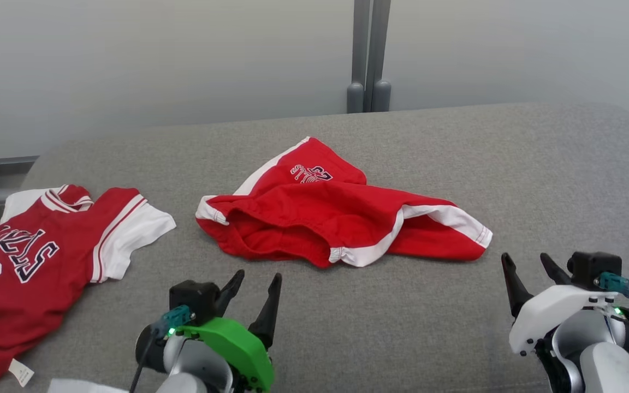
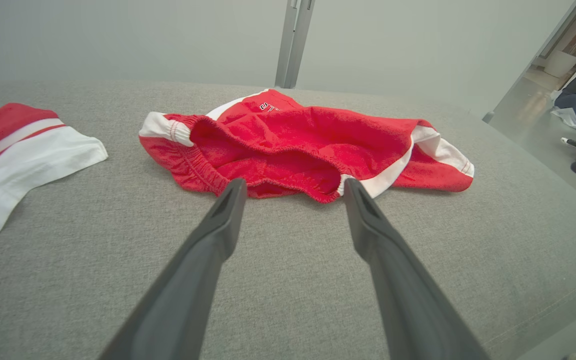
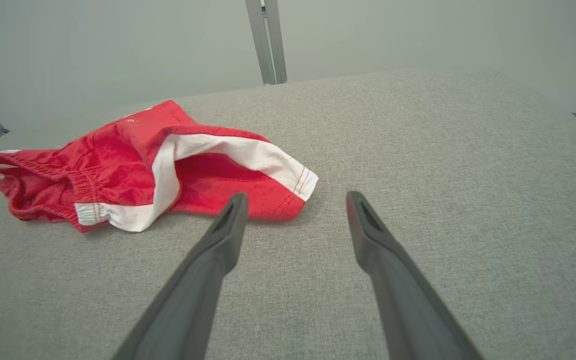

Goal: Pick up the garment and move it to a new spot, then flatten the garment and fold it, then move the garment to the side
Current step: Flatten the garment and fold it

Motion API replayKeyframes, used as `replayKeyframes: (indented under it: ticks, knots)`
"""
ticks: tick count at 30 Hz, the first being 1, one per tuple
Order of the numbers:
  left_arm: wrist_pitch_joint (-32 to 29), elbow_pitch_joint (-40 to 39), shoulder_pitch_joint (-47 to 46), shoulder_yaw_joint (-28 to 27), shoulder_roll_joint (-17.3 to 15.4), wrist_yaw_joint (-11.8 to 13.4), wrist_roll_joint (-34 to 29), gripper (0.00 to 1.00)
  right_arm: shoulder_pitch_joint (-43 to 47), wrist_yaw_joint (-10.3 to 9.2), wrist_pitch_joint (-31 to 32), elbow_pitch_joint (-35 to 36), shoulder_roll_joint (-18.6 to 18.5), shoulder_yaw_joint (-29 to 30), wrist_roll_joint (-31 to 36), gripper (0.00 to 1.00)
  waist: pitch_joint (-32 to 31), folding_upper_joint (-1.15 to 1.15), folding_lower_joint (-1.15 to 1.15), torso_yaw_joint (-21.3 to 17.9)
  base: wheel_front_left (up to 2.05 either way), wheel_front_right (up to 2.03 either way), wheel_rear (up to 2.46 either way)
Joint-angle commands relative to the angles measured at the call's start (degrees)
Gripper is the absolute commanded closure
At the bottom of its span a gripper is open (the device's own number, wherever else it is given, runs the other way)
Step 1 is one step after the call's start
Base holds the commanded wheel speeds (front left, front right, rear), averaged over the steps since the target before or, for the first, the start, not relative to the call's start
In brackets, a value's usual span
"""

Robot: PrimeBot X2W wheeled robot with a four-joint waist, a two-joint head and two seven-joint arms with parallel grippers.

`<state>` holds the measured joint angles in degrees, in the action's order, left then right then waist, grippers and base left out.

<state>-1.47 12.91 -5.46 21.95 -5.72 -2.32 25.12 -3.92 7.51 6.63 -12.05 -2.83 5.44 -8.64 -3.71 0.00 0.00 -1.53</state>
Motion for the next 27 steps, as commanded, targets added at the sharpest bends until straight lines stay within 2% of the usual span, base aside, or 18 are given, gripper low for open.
replayKeyframes:
  ticks: [1, 5, 12, 19, 25, 27]
  knots:
    - [-0.84, 1.08, -1.95, 0.59, 0.46, -0.56, 0.64, 0.0, -1.59, -0.04, 0.95, -0.74, -0.12, 0.46, 0.24, 0.0, 1.5, 0.0, 0.0, -1.46, 0.0, 0.0, 0.0]
    - [-3.84, 5.39, -7.19, 3.66, 2.07, -1.79, 2.95, 0.0, -7.17, -0.03, 3.45, -4.38, -0.11, 1.72, -0.21, 0.0, 4.27, 0.0, 0.0, -3.57, 0.0, 0.0, 0.0]
    - [-5.23, 10.21, -14.73, 6.9, 2.63, -1.0, 4.92, 0.0, -14.05, -0.03, 4.01, -8.65, -0.16, 0.37, -0.89, 0.0, 10.0, 0.0, 0.0, -6.25, 0.0, 0.0, 0.0]
    - [-7.62, 15.08, -21.22, 9.89, 2.72, 0.95, 8.44, 0.0, -21.0, -0.03, 2.58, -15.79, -0.08, 3.57, -3.06, 0.0, 14.59, 0.0, 0.0, -8.08, 0.0, 0.0, 0.0]
    - [-8.04, 18.15, -24.38, 11.68, 2.7, 3.54, 10.98, 0.0, -25.64, -0.03, 0.45, -21.27, -0.11, 2.05, -3.84, 0.0, 16.58, 0.0, 0.0, -8.53, 0.0, 0.0, 0.0]
    - [-8.33, 18.73, -25.04, 12.18, 2.71, 4.02, 11.92, 0.06, -26.62, -0.03, -0.22, -22.71, -0.12, 1.54, -3.91, 0.0, 16.84, 0.0, 0.0, -8.54, 0.0, 0.0, 0.0]
